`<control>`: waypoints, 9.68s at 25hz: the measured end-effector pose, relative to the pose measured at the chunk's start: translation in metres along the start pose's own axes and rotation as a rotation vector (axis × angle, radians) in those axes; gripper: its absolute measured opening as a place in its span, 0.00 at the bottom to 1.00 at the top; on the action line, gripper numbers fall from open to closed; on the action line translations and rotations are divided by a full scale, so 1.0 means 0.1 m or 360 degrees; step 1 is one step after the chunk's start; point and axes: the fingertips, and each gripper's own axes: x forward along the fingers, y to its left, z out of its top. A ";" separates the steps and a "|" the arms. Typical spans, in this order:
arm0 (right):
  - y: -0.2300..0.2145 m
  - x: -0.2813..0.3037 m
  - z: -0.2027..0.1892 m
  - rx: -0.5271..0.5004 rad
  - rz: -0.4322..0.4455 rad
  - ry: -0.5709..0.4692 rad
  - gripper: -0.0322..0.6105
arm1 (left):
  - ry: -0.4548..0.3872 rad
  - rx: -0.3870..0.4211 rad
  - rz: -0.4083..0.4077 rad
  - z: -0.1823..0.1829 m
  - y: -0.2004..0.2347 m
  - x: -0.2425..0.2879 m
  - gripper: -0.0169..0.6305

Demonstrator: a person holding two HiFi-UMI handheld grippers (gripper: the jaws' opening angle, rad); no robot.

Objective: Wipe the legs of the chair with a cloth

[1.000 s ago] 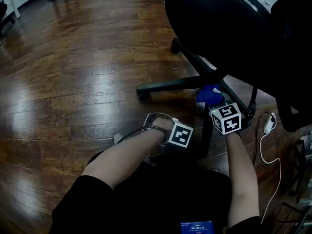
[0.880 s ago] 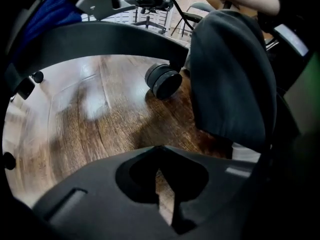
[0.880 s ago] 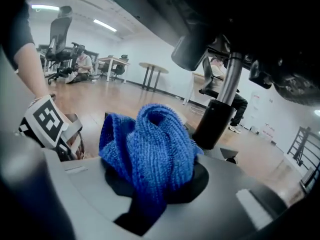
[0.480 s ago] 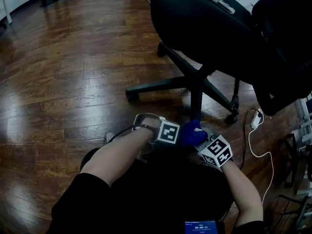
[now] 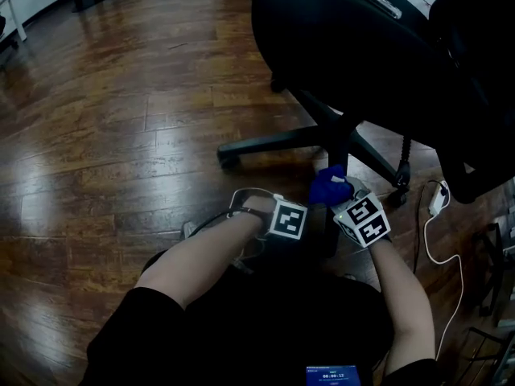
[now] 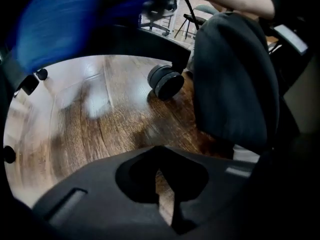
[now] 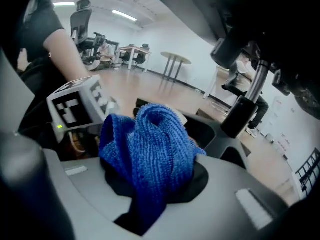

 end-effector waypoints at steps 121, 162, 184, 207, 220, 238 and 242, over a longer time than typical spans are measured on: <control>0.63 -0.26 -0.27 -0.0268 0.0008 0.0058 0.18 | -0.0170 -0.0628 0.1054 -1.14 1.67 -1.19 0.21; -0.72 0.29 -0.14 -0.0937 -0.0408 0.0623 0.17 | -0.0180 -0.0731 0.0489 -0.53 0.80 -0.75 0.29; 0.42 -0.63 -1.37 -0.1110 -0.0019 0.0914 0.17 | -0.0109 -0.0730 0.0538 -0.58 0.89 -0.67 0.29; 0.26 -0.36 -1.12 -0.1170 -0.0102 0.0902 0.17 | -0.0049 -0.0710 0.0520 -0.62 0.90 -0.62 0.29; 0.20 -0.16 -1.07 -0.1202 -0.0096 0.0893 0.17 | 0.0024 -0.0735 0.0484 -0.64 0.81 -0.65 0.29; 0.18 -0.15 -0.98 -0.1093 -0.0177 0.0860 0.17 | 0.0042 -0.0759 0.0462 -0.72 0.81 -0.60 0.29; 0.52 -0.53 -1.35 -0.0964 -0.0044 0.0881 0.17 | 0.0047 -0.0731 0.0494 -0.68 0.87 -0.59 0.28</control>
